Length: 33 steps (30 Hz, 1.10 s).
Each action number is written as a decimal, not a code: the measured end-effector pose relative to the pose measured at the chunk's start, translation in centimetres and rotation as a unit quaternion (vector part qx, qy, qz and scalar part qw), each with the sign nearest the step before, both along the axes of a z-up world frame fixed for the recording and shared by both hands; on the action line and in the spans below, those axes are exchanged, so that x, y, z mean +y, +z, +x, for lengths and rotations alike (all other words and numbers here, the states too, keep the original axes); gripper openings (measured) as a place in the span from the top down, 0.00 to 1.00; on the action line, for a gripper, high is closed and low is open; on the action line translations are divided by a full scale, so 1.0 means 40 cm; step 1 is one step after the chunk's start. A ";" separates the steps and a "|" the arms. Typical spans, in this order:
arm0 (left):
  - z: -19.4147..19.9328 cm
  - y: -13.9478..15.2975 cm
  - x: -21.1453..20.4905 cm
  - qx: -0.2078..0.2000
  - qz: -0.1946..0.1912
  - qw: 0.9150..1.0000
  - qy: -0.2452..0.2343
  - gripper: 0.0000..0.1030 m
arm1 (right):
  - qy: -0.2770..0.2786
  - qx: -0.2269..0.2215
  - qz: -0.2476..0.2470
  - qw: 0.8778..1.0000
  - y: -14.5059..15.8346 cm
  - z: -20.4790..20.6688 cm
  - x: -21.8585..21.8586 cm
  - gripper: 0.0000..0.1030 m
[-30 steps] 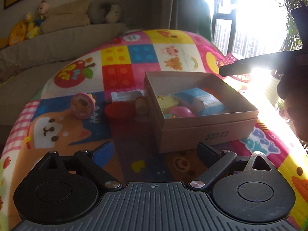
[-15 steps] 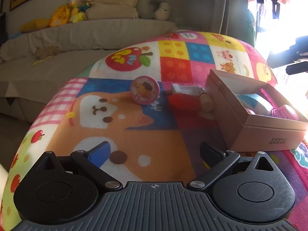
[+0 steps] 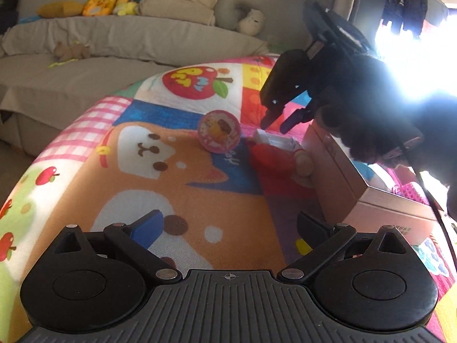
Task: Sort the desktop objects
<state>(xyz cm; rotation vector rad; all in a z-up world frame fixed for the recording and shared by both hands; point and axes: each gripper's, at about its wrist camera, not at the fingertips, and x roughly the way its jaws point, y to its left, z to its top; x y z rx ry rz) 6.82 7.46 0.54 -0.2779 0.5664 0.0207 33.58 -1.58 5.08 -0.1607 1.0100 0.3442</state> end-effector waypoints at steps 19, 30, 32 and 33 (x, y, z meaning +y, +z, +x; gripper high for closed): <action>-0.014 0.003 -0.006 -0.022 -0.015 0.998 -0.050 0.00 | 0.124 0.144 0.106 0.976 0.062 -0.205 0.024 0.71; -0.002 -0.005 0.009 -0.012 -0.036 0.998 -0.043 0.00 | 0.052 -0.017 -0.108 0.993 0.020 -0.085 -0.002 0.80; -0.002 -0.006 0.013 -0.011 -0.040 0.998 -0.040 0.00 | 0.058 -0.008 -0.113 0.992 0.004 -0.084 0.001 0.80; -0.002 -0.006 0.013 -0.010 -0.040 0.998 -0.041 0.00 | 0.065 -0.006 -0.125 0.990 -0.011 -0.084 0.014 0.80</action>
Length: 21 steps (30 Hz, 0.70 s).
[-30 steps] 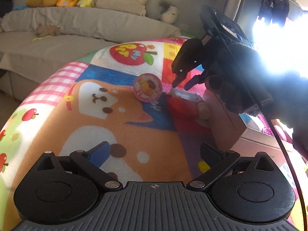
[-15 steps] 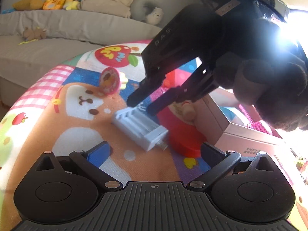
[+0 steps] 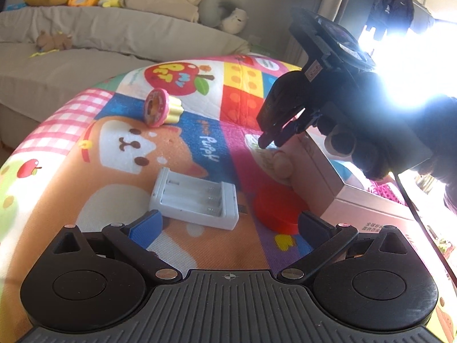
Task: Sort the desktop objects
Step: 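Reach the right gripper to the pink-and-yellow cupcake toy and grasp it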
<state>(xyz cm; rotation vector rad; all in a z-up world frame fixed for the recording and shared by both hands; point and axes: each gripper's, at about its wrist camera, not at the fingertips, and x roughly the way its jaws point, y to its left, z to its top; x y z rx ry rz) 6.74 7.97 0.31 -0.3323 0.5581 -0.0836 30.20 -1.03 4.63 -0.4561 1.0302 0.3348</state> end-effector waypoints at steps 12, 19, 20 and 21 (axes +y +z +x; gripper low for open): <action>0.001 -0.002 0.006 0.003 -0.005 1.000 0.000 0.00 | 0.055 0.043 -0.053 0.996 -0.025 -0.088 0.039 0.80; -0.018 0.005 -0.002 -0.008 0.007 1.000 -0.017 0.00 | 0.094 0.158 0.000 0.983 0.016 -0.207 0.021 0.76; -0.017 0.005 -0.007 -0.009 0.012 1.000 -0.020 0.00 | 0.095 0.151 0.014 0.984 0.034 -0.210 0.019 0.76; -0.017 0.006 -0.010 -0.010 0.014 1.000 -0.022 0.00 | 0.097 0.128 0.031 0.987 0.060 -0.211 0.021 0.71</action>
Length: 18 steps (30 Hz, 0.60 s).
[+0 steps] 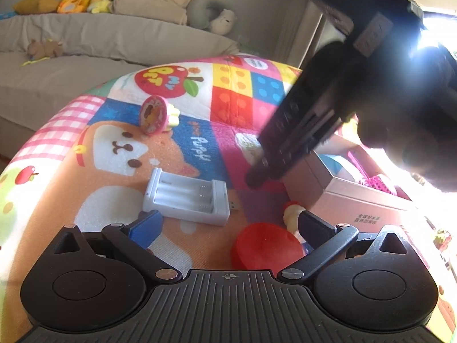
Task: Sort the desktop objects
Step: 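Reach the right gripper to the pink-and-yellow cupcake toy and grasp it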
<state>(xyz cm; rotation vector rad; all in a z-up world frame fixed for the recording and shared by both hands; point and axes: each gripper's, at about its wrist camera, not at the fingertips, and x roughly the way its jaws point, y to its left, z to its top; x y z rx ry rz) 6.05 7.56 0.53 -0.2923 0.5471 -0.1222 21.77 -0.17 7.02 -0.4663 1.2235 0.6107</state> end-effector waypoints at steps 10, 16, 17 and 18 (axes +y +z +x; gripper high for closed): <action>0.004 -0.005 0.009 0.006 -0.013 1.000 -0.001 0.00 | -0.012 -0.152 0.097 0.984 0.003 0.160 0.229 0.22; 0.005 -0.008 0.018 0.010 -0.023 1.000 0.001 0.00 | 0.005 -0.139 0.061 0.988 -0.081 0.178 0.282 0.51; 0.005 -0.008 0.018 0.010 -0.023 1.000 0.000 0.00 | -0.003 -0.131 0.071 0.989 -0.070 0.173 0.270 0.53; 0.005 -0.008 0.018 0.011 -0.024 1.000 0.000 0.00 | -0.007 -0.126 0.079 0.989 -0.056 0.165 0.257 0.57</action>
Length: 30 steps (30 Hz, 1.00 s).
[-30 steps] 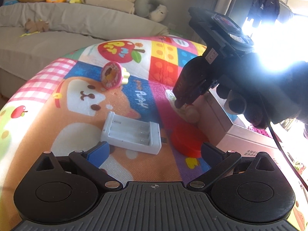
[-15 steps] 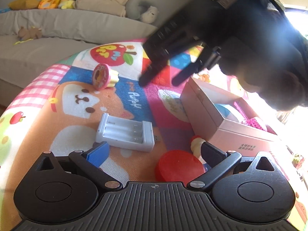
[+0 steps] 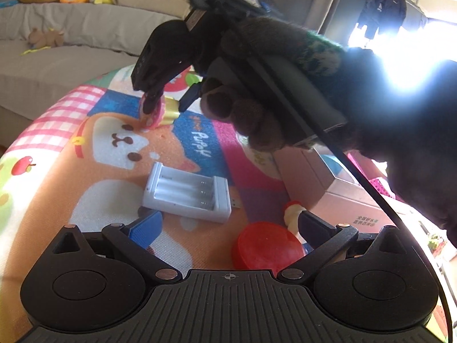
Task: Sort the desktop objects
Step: 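Reach the right gripper to the pink-and-yellow cupcake toy and grasp it, then carry the cupcake toy toward the box with the right gripper while the left grasps the white bottle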
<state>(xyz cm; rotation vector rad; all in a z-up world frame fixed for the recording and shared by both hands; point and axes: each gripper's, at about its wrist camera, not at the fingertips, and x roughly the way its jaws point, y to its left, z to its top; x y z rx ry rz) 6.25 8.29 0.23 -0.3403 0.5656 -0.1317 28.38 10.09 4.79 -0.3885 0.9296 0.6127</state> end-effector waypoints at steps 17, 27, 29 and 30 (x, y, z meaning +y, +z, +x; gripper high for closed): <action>-0.006 0.003 0.035 -0.006 -0.034 0.999 0.037 0.00 | -0.115 0.042 0.169 0.978 0.138 -0.424 -0.723 0.59; -0.079 0.038 -0.082 0.021 0.101 0.995 -0.012 0.00 | -0.158 0.150 0.302 0.928 -0.058 -0.537 -0.848 0.56; -0.097 0.045 -0.112 0.017 0.133 0.991 -0.028 0.00 | -0.174 0.110 0.292 0.934 -0.047 -0.542 -0.873 0.47; -0.102 0.047 -0.125 0.017 0.144 0.989 -0.034 0.00 | -0.183 0.093 0.288 0.935 -0.042 -0.542 -0.887 0.40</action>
